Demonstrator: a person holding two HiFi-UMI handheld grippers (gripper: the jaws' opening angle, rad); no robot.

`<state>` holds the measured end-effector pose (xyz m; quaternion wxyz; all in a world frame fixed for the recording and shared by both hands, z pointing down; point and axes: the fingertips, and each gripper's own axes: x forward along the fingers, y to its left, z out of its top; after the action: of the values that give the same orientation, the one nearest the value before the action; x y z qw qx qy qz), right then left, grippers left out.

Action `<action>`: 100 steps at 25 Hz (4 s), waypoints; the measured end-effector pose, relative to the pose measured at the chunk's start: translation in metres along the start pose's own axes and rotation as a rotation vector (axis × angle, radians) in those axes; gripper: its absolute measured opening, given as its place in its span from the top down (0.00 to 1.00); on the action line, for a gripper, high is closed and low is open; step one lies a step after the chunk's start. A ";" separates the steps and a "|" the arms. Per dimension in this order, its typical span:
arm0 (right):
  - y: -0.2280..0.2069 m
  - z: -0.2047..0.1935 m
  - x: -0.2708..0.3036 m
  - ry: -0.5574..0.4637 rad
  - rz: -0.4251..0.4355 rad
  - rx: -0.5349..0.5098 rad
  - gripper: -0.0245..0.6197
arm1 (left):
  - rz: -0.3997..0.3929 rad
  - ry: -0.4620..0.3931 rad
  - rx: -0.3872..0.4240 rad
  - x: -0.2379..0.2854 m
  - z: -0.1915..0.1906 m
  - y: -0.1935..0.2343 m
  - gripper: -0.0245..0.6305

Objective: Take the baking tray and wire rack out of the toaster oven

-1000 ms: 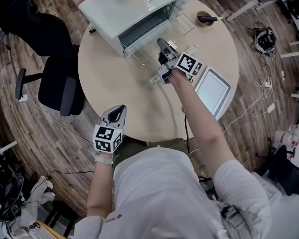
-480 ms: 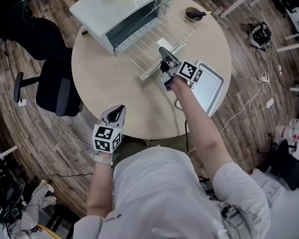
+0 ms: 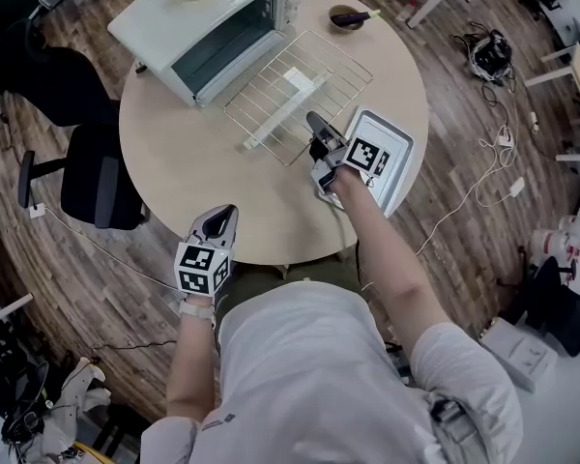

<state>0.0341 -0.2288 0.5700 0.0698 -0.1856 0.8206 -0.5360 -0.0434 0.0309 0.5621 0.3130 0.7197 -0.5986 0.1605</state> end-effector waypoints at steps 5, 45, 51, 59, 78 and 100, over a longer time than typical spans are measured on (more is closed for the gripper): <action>-0.005 -0.012 -0.033 0.040 0.002 0.003 0.95 | 0.017 -0.006 -0.003 0.004 -0.008 -0.024 0.97; 0.082 -0.288 0.009 0.272 -0.047 0.059 0.95 | 0.161 -0.063 -0.153 -0.179 -0.122 0.076 0.97; 0.080 -0.319 0.022 0.262 -0.077 0.085 0.95 | 0.161 -0.052 -0.175 -0.206 -0.149 0.094 0.97; 0.061 -0.342 0.033 0.249 -0.152 0.100 0.95 | 0.144 -0.046 -0.190 -0.216 -0.166 0.111 0.97; 0.002 -0.343 0.014 0.343 -0.495 -0.068 0.74 | 0.052 -0.035 -0.135 -0.193 -0.150 0.116 0.97; 0.000 -0.347 -0.005 0.503 -0.625 -0.169 0.53 | -0.006 -0.021 -0.095 -0.168 -0.131 0.112 0.97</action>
<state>-0.0702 0.0691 0.7136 -0.3146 -0.2942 0.7575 -0.4906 -0.1716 0.2331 0.5876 0.3408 0.7075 -0.6067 0.1233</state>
